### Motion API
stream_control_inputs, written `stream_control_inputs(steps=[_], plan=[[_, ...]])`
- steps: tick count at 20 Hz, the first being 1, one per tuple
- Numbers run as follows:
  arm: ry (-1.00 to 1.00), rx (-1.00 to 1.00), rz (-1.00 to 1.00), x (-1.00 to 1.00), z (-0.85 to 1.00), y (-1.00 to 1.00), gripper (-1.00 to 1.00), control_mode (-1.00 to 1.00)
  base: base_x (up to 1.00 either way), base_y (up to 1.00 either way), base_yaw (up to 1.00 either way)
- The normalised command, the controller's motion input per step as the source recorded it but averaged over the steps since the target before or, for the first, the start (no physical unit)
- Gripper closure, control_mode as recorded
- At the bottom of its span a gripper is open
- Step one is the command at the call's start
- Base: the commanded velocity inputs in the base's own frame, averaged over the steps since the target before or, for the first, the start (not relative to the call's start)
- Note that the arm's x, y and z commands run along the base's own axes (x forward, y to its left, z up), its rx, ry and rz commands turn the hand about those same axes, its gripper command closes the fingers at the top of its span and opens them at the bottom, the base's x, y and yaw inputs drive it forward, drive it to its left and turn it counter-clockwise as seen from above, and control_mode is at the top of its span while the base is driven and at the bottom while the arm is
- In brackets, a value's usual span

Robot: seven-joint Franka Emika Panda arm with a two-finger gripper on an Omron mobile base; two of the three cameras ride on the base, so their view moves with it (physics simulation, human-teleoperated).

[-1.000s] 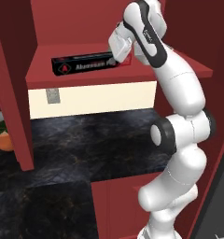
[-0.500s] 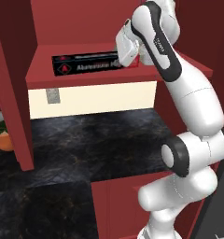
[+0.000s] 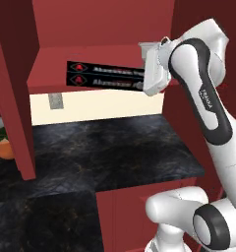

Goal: Retrieve the tupperware and aluminum foil from the cabinet and place them on the dining counter near the plate with broccoli and potato to prepare for storing leftovers.

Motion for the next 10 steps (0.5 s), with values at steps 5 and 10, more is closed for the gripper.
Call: stream_control_inputs(steps=[5,10], plan=[[0.09,0.03,-0.18,-1.00,0.10,-0.53,1.00,-1.00,0.00,0.00,0.00],[0.02,0.00,-0.08,-0.40,0.04,-0.05,1.00,1.00,-0.60,0.00,-0.13]])
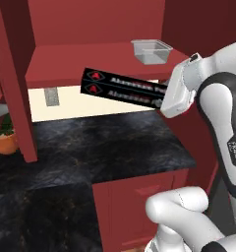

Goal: Retrieve the tupperware and aluminum foil from the cabinet and place them on the dining counter near the plate with broccoli and potato to prepare for storing leftovers.

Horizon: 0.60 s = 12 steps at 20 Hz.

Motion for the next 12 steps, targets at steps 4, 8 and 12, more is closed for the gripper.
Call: stream_control_inputs(steps=[4,8,12], plan=[[0.00,0.00,0.00,0.00,0.00,0.00,1.00,1.00,-1.00,-0.19,-0.39],[0.00,0.00,0.00,0.00,0.00,0.00,1.00,1.00,-1.00,-0.34,-0.58],[0.00,0.00,0.00,0.00,0.00,0.00,1.00,1.00,-0.64,-0.45,-0.66]])
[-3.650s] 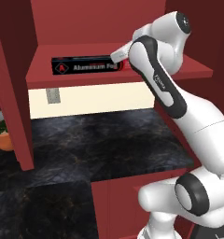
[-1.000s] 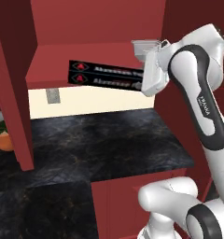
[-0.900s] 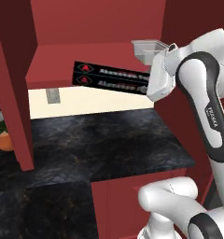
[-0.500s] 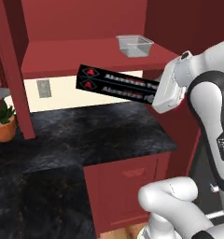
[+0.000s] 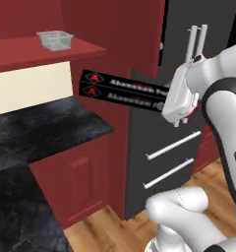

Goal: Retrieve the tupperware and aluminum foil from the cabinet and place them on the dining counter near the plate with broccoli and potato to prepare for storing leftovers.

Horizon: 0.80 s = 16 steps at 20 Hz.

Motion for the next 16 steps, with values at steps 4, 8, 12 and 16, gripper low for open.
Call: stream_control_inputs(steps=[4,8,12,16], plan=[[0.00,0.00,0.00,0.00,0.00,0.00,1.00,1.00,-0.07,-0.62,-0.74],[0.00,0.00,0.00,0.00,0.00,0.00,1.00,1.00,0.00,-0.76,-0.74],[0.00,0.00,0.00,0.00,0.00,0.00,1.00,1.00,0.01,-0.79,-0.72],[0.00,0.00,0.00,0.00,0.00,0.00,1.00,1.00,0.01,-0.65,-0.75]])
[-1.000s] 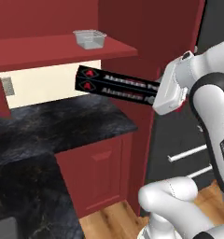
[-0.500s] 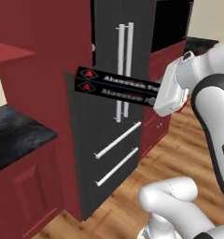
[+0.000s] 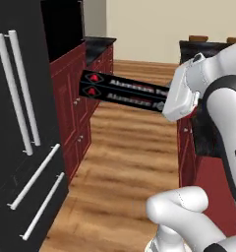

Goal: Retrieve the tupperware and aluminum foil from the cabinet and place them on the dining counter near the plate with broccoli and potato to prepare for storing leftovers.

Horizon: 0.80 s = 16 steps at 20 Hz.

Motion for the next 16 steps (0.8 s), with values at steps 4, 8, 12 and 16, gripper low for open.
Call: stream_control_inputs(steps=[4,8,12,16], plan=[[0.00,0.00,0.00,0.00,0.00,0.00,1.00,1.00,0.01,-0.48,-0.78],[0.00,0.00,0.00,0.00,0.00,0.00,1.00,1.00,0.31,0.27,-0.66],[0.00,0.00,0.00,0.00,0.00,0.00,1.00,1.00,0.58,0.97,-0.44],[0.00,0.00,0.00,0.00,0.00,0.00,1.00,1.00,0.91,1.00,-0.40]])
